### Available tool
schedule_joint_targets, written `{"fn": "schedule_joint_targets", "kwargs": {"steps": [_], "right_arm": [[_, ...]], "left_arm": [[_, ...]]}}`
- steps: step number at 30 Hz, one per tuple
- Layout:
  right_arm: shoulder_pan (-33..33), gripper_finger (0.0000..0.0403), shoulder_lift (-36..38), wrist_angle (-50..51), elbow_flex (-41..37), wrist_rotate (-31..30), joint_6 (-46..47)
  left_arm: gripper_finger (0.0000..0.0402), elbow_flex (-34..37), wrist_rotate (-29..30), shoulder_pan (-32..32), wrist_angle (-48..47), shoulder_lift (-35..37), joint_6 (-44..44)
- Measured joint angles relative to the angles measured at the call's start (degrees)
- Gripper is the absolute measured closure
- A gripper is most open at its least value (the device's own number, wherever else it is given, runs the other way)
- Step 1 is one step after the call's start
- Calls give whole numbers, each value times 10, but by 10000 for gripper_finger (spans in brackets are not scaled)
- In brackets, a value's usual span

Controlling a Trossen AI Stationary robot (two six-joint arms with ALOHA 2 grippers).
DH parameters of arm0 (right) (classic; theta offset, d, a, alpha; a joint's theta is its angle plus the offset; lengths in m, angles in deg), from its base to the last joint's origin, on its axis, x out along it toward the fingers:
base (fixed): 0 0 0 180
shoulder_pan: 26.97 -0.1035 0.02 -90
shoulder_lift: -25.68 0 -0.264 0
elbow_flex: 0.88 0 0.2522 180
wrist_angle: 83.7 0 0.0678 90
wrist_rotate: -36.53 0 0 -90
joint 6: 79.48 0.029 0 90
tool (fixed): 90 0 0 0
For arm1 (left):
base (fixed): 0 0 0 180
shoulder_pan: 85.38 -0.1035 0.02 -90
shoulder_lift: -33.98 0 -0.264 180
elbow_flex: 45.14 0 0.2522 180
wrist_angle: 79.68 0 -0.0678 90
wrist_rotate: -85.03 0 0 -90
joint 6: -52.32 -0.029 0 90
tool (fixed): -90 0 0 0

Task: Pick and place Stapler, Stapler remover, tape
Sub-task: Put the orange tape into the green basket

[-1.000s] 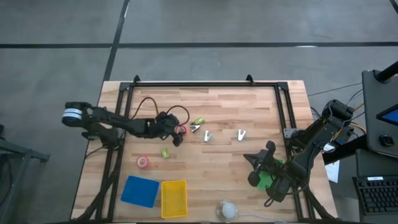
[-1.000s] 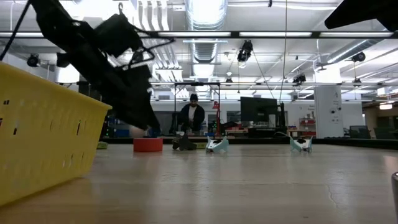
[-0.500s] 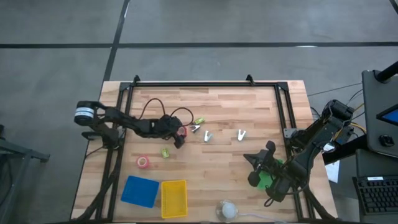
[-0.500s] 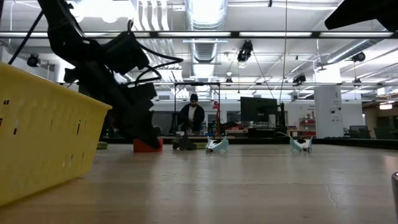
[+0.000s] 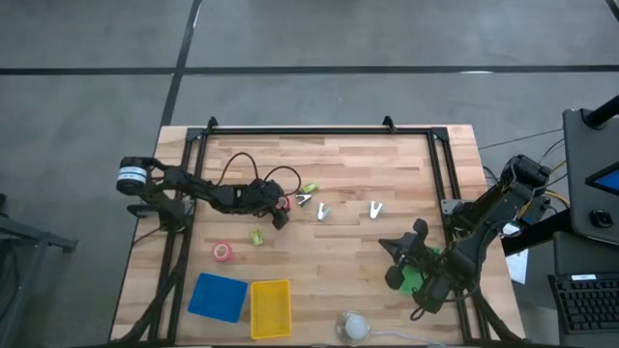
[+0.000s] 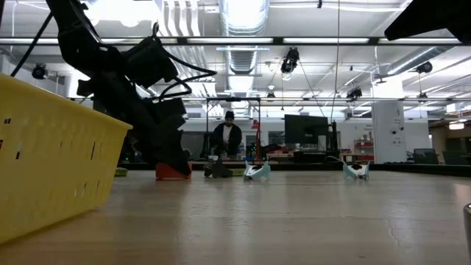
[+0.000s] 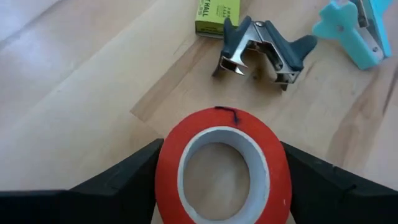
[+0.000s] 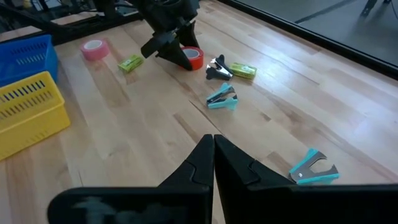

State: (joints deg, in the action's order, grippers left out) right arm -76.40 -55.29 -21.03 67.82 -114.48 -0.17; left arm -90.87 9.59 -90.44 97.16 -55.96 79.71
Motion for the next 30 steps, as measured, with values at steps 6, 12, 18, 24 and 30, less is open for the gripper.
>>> {"fn": "schedule_joint_targets", "kwargs": {"steps": [6,12,18,24,30], "right_arm": [[0,394,0,-7,-1,-1,0],[0,394,0,-17,-2,-20,-13],[10,368,0,-66,-2,-21,-93],[41,279,0,-175,-2,-22,-255],[80,173,0,-281,-2,-36,-425]], "left_arm": [[121,0,-13,0,-1,2,1],[121,-16,-40,1,1,7,7],[121,-42,-102,10,73,36,10],[121,-58,-171,25,251,50,42],[121,-76,-183,48,363,47,63]]}}
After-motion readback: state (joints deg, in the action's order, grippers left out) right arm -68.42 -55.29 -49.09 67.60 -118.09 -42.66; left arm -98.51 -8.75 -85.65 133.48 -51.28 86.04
